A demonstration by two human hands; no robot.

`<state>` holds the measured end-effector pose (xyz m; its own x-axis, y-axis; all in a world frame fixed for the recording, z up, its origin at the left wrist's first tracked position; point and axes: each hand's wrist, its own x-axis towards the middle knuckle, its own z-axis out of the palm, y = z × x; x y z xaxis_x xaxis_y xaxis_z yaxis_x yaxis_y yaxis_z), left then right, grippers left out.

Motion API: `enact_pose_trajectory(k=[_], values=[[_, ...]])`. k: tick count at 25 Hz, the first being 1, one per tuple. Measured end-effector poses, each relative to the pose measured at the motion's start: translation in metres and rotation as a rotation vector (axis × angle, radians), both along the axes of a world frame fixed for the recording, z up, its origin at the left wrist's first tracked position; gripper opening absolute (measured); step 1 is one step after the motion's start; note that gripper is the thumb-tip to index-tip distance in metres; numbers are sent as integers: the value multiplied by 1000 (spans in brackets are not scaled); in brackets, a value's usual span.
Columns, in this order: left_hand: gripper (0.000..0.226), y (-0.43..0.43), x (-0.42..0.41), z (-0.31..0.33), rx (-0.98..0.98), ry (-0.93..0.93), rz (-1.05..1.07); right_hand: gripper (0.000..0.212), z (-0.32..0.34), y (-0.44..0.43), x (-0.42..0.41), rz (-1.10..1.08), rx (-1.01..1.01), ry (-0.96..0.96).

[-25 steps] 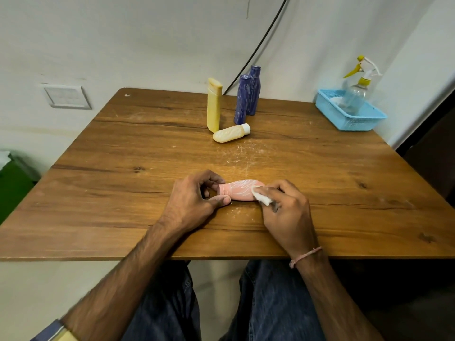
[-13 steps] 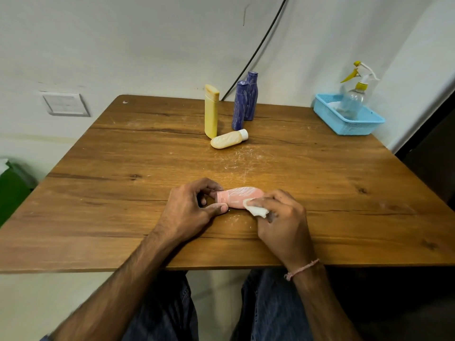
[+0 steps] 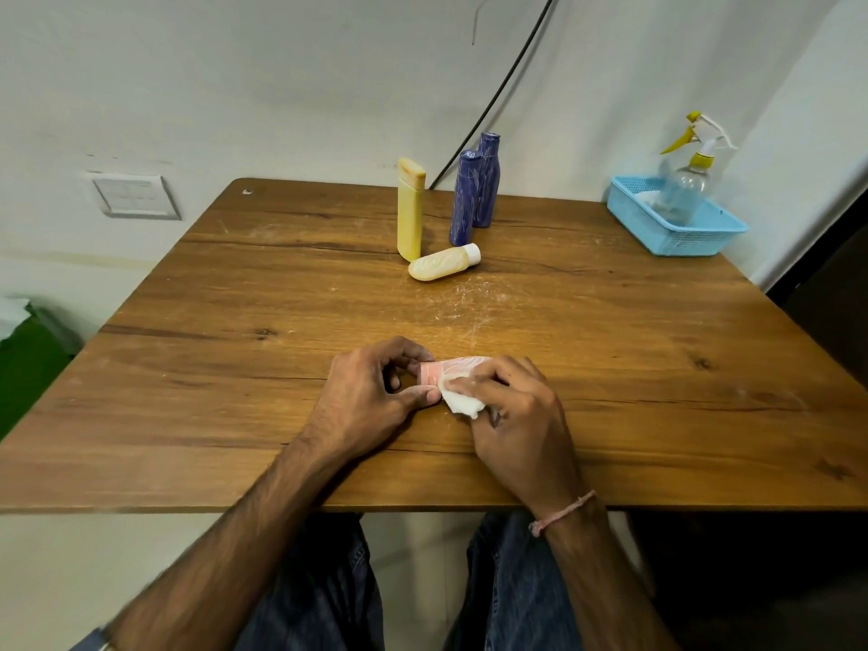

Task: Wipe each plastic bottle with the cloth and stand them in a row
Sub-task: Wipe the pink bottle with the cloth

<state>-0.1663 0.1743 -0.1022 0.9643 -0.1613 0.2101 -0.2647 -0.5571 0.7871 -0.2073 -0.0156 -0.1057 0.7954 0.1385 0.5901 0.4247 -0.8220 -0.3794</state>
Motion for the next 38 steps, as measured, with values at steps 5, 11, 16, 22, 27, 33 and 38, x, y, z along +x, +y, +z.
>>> enact_pose_trajectory(k=[5,11,16,22,27,33,38], values=[[36,0,-1,1,6,2,2,35,2,-2,3,-76,52,17],[37,0,-1,1,19,4,1,38,0,-4,2,-134,73,15],[36,-1,-1,2,7,15,6,42,-1,-5,0,-133,64,0],[37,-1,-2,4,8,16,8,38,-1,-2,-3,-103,36,-3],[35,-1,-2,4,14,5,7,38,-1,-2,-3,-19,-12,-4],[36,0,-2,4,5,6,1,37,0,-2,0,-102,33,-6],[36,-1,-2,4,4,-2,-9,37,1,-5,0,-207,115,17]])
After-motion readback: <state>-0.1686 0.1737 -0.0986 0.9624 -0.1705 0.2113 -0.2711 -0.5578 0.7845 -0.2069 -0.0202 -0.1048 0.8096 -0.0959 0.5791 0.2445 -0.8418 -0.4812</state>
